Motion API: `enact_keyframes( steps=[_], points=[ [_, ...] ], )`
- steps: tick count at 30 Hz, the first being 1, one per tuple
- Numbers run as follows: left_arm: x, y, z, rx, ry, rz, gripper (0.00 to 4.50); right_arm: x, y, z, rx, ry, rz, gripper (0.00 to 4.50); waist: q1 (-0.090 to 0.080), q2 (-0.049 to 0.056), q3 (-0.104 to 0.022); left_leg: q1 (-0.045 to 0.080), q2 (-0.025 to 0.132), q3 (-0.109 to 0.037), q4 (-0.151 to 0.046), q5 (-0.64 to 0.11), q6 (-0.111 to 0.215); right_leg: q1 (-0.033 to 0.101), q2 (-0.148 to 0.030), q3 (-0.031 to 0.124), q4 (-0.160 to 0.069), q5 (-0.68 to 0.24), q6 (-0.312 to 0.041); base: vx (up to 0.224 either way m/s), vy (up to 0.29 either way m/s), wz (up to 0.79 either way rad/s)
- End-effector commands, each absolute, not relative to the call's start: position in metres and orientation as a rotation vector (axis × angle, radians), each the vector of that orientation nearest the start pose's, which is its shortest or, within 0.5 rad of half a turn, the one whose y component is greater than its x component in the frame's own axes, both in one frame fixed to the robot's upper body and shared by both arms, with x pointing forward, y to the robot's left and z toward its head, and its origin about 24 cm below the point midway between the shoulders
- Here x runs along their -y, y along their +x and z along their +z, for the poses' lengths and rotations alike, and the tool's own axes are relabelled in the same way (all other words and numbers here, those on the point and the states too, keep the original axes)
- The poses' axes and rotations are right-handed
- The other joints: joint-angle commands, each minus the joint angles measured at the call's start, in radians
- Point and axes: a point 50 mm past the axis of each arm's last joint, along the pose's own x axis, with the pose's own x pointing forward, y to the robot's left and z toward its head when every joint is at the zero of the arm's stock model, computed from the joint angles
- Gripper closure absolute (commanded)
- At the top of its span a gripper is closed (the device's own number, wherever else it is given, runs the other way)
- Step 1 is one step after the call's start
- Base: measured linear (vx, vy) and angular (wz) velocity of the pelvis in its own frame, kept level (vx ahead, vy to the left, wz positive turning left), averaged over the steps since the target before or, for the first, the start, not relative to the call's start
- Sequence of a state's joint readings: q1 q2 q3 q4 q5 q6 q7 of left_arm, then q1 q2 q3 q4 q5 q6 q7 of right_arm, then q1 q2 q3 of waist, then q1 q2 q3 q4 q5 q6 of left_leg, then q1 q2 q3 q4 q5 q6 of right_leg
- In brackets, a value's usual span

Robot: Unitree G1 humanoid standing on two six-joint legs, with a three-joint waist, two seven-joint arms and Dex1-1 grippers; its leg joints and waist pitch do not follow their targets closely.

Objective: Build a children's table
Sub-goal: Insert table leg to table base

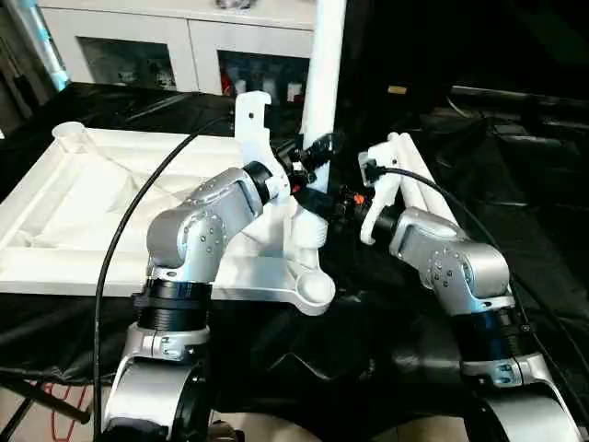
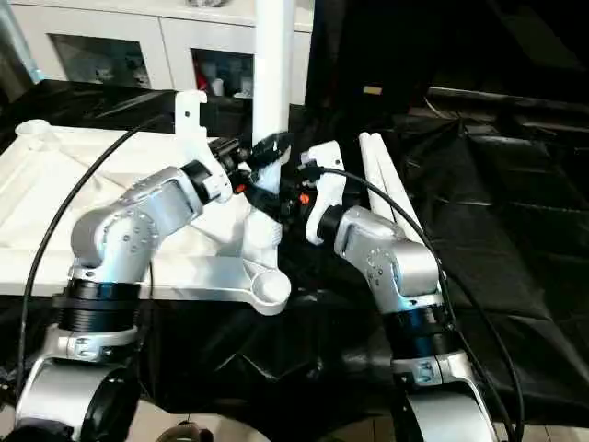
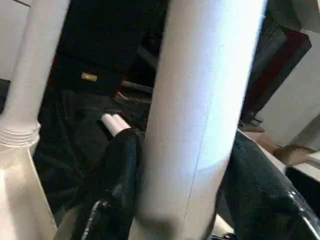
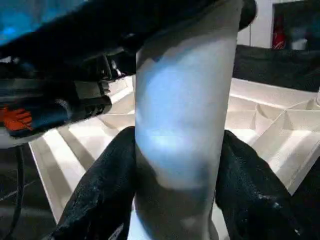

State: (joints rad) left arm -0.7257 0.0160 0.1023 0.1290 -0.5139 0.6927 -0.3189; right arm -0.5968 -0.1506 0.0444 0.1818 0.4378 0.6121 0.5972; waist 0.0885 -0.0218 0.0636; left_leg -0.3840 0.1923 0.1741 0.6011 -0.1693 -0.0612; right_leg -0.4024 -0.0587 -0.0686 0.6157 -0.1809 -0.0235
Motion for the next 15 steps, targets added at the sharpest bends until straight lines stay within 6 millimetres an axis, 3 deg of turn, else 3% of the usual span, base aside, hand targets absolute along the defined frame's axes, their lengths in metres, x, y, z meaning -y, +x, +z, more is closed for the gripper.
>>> enact_keyframes(
  steps=[1, 2, 5, 8, 15],
  points=[
    [-0.068, 0.345, 0.185, -0.052, -0.428, -0.729, 2.38, 0.090, 0.335, 0.132, -0.157, 0.237, 0.869, 2.62, 0.001, -0.001, -0.081, 0.016, 0.033, -0.009, -0.060, -0.108, 0.008, 0.062, -0.077, 0.049, -0.067, -0.124, -0.161, 0.000, 0.000, 0.00],
    [-0.067, 0.345, 0.185, -0.051, -0.430, -0.729, 2.44, 0.090, 0.336, 0.132, -0.156, 0.236, 0.866, 2.62, 0.001, 0.003, -0.081, 0.017, 0.033, -0.010, -0.060, -0.108, 0.007, 0.061, -0.076, 0.049, -0.066, -0.122, -0.163, 0.000, 0.000, 0.00],
    [-0.066, 0.345, 0.186, -0.042, -0.446, -0.740, 2.48, 0.092, 0.336, 0.133, -0.143, 0.224, 0.859, 2.62, 0.001, 0.002, -0.082, 0.016, 0.033, -0.009, -0.060, -0.105, 0.010, 0.062, -0.076, 0.049, -0.065, -0.105, -0.168, 0.000, 0.000, 0.00],
    [-0.068, 0.345, 0.187, -0.034, -0.452, -0.754, 2.53, 0.096, 0.336, 0.136, -0.137, 0.280, 0.880, 1.92, 0.001, 0.002, -0.081, 0.018, 0.033, -0.008, -0.060, -0.110, 0.014, 0.061, -0.075, 0.049, -0.066, -0.104, -0.174, 0.000, 0.000, 0.00],
    [-0.071, 0.331, 0.192, -0.034, -0.448, -1.019, 2.60, 0.111, 0.321, 0.143, -0.190, 0.282, 1.068, 1.39, 0.006, -0.003, -0.082, 0.016, 0.031, -0.007, -0.058, -0.094, 0.029, 0.065, -0.074, 0.048, -0.062, -0.085, -0.185, 0.000, 0.000, 0.00]
  ],
)
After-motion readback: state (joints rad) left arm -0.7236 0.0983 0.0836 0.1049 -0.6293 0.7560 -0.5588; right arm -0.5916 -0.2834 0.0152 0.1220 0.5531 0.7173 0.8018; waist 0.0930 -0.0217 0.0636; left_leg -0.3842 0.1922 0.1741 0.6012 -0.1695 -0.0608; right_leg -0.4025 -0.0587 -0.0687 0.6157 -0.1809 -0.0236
